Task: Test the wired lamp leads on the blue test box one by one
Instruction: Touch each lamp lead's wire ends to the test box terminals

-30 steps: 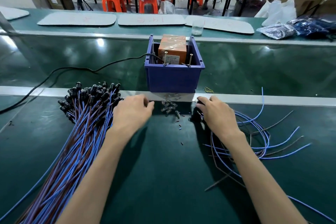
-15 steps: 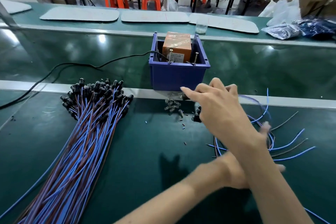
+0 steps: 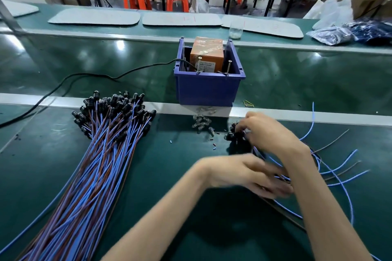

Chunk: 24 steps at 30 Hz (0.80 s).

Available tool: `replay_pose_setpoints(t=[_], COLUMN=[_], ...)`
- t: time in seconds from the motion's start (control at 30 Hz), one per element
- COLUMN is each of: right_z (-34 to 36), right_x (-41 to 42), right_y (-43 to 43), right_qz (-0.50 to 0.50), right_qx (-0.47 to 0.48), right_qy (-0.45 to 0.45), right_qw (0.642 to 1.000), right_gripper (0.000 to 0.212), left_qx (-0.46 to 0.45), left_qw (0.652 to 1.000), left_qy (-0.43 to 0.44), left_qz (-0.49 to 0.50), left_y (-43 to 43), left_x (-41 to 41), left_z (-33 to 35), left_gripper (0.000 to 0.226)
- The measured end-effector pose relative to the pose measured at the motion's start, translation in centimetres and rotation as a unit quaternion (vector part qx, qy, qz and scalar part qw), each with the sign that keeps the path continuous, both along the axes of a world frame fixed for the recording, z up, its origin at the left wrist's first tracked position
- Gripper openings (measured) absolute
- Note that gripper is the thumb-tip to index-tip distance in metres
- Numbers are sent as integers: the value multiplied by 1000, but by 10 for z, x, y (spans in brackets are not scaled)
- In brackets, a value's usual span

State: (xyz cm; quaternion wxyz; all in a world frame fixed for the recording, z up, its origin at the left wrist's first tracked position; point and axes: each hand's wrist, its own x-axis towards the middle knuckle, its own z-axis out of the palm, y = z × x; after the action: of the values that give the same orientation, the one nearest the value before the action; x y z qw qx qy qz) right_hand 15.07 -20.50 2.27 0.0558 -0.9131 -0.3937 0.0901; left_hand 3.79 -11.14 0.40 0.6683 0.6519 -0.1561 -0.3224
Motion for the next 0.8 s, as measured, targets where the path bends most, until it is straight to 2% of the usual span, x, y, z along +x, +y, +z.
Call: replay_pose_setpoints(t=[0.07, 0.1, 0.13, 0.2, 0.23, 0.27, 0.3, 0.37, 0.57, 0.8], right_z=[-7, -8, -9, -8, -7, -7, -6, -4, 1, 6], right_x=[5, 6, 6, 7, 8, 8, 7, 6, 2, -1], right_y=[-7, -9, -10, -11, -10, -10, -9, -7, -7, -6], right_qz=[-18, -28, -36, -44, -45, -47, -49, -53, -51, -24], right_qx=[-17, -14, -6, 7, 10, 12, 12, 8, 24, 81], right_qy=[33, 46, 52, 48, 46, 47, 51, 63, 75, 48], right_qw=[999, 998, 998, 998, 998, 998, 997, 997, 996, 995], right_gripper=[33, 34, 34, 32, 30, 29, 27, 25, 23, 17], left_qx=[84, 179, 317, 565, 623, 652, 668, 687, 693, 635], left_qw=[993, 969, 910, 704, 627, 581, 554, 528, 502, 510], left_qy=[0, -49, -100, -179, -182, -173, -160, -129, -118, -179], left_qz=[79, 162, 249, 392, 430, 455, 471, 482, 504, 552], left_y=[35, 55, 77, 110, 120, 130, 137, 146, 151, 150], left_x=[2, 3, 3, -2, -7, -10, -12, -16, -13, -14], left_z=[7, 11, 11, 8, 6, 1, -3, -8, -15, -12], left_gripper=[35, 31, 27, 22, 24, 27, 30, 33, 21, 19])
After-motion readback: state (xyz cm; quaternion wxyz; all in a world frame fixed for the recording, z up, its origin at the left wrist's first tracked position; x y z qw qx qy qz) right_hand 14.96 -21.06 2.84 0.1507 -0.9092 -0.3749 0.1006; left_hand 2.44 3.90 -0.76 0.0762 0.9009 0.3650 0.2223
